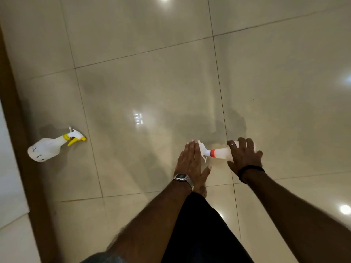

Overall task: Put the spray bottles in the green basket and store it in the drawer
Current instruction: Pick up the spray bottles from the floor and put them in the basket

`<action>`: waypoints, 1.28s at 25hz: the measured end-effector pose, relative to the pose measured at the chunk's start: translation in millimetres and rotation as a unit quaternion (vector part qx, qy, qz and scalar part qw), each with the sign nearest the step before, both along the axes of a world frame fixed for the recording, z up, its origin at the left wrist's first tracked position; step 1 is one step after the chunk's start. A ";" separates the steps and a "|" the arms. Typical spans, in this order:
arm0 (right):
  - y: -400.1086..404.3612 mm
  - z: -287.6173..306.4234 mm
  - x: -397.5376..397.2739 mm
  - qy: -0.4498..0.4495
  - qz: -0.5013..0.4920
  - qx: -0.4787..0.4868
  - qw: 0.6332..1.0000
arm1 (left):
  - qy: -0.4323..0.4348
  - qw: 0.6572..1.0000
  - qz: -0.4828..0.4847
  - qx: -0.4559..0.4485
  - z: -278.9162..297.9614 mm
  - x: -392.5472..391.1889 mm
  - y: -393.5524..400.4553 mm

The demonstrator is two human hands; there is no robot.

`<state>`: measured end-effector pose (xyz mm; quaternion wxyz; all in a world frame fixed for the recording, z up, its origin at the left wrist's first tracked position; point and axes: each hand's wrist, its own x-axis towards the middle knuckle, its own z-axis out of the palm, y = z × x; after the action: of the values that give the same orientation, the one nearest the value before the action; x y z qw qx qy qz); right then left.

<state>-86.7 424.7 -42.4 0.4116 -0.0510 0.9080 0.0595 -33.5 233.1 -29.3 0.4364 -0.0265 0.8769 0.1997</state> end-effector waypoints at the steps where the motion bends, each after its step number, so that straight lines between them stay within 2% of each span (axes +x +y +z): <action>1: -6.6 12.6 1.4 -0.001 -0.048 -0.016 0.999 | -0.015 0.999 0.049 0.001 13.4 -3.2 -2.8; 4: -34.4 54.5 -0.1 0.006 -0.186 -0.096 0.978 | -0.059 0.980 0.190 0.011 56.3 -14.5 -4.7; 7: -74.0 105.5 -13.3 0.019 -0.264 -0.205 0.942 | -0.083 0.943 0.311 0.085 114.7 -35.1 -4.7; 10: -121.1 169.1 -31.6 -0.011 -0.339 -0.343 0.876 | -0.004 0.897 0.422 0.135 178.9 -54.7 -27.7; 12: -148.7 206.6 -40.7 -0.048 -0.372 -0.396 0.838 | 0.038 0.882 0.448 0.138 216.6 -63.5 -53.4; 13: -164.5 224.8 -45.5 -0.060 -0.365 -0.409 0.834 | 0.055 0.883 0.446 0.136 236.7 -66.9 -71.5; 16: -215.9 269.7 -55.2 -0.074 -0.300 -0.413 0.857 | 0.105 0.881 0.444 0.126 282.0 -67.1 -125.2; 19: -263.8 286.3 -54.6 -0.062 -0.203 -0.410 0.887 | 0.151 0.862 0.465 0.131 298.1 -52.4 -171.2; 22: -310.9 290.9 -32.8 -0.069 -0.087 -0.384 0.916 | 0.195 0.867 0.450 0.092 303.2 -14.6 -211.1; 24: -347.8 298.6 -4.2 -0.062 -0.062 -0.399 0.913 | 0.222 0.859 0.458 0.055 304.9 24.7 -235.6; 27: -408.6 313.8 49.8 -0.052 -0.052 -0.438 0.896 | 0.257 0.819 0.513 -0.010 310.1 95.0 -275.9; 28: -427.5 319.2 66.4 -0.054 -0.043 -0.438 0.896 | 0.259 0.817 0.514 -0.038 313.9 118.3 -291.3; 30: -468.8 332.5 101.7 -0.053 0.002 -0.422 0.905 | 0.254 0.814 0.515 -0.090 324.3 169.0 -326.9; 32: -513.8 352.4 140.9 -0.043 0.055 -0.436 0.897 | 0.265 0.790 0.537 -0.130 342.0 220.8 -366.9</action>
<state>54.3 -89.1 310.0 0.3828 -0.2780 0.8200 -0.3222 187.3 -133.8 312.6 0.0016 -0.4954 0.8204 0.2854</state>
